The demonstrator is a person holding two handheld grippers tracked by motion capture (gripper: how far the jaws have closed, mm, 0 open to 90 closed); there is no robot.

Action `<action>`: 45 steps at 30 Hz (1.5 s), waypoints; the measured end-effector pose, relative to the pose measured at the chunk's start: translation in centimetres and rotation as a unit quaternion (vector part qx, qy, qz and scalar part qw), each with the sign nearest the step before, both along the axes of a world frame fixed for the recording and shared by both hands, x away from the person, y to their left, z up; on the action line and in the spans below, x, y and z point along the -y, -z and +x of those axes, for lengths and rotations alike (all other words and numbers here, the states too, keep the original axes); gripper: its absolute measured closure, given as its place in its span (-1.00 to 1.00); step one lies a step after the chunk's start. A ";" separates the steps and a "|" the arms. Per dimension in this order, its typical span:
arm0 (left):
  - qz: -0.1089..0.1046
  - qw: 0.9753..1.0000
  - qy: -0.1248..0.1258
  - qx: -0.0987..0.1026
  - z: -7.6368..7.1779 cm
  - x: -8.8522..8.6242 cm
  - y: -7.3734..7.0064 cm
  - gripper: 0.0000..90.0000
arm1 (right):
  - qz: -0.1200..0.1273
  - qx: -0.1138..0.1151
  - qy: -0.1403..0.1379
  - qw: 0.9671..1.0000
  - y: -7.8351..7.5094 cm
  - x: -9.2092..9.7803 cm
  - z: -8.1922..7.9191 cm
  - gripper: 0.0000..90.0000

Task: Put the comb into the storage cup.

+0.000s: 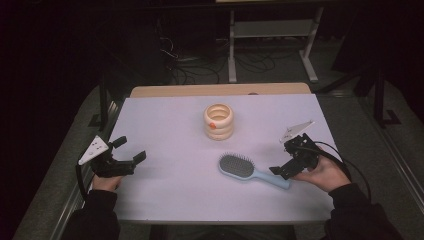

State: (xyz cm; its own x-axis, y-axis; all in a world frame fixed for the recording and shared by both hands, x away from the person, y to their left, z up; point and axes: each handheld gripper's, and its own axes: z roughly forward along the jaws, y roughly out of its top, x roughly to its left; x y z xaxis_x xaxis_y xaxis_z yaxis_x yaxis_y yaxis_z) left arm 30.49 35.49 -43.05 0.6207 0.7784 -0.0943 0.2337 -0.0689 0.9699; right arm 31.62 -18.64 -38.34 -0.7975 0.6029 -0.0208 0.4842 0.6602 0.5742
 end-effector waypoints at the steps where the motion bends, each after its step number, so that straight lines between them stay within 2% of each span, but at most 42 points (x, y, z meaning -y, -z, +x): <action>1: 0.000 1.000 0.000 0.000 0.0 0.0 0.0 -1.00 | 0.004 -0.001 -0.005 1.000 0.0 -0.1 0.1 -1.00; 11: 0.001 1.000 0.001 0.000 0.0 0.0 0.0 -1.00 | 0.002 -0.022 -0.028 0.999 1.2 -0.9 0.7 -1.00; 23: 0.001 1.000 0.002 0.000 0.0 0.1 0.0 -1.00 | 0.001 -0.047 -0.038 0.998 3.1 -1.8 1.3 -1.00; 32: 0.001 1.000 0.004 -0.001 0.0 0.1 0.0 -1.00 | -0.002 -0.070 -0.061 0.996 4.7 -2.6 1.2 -0.98; 45: 0.002 1.000 0.004 -0.001 0.0 0.1 0.0 -1.00 | -0.017 -0.083 -0.076 0.993 5.8 -3.6 1.1 -0.92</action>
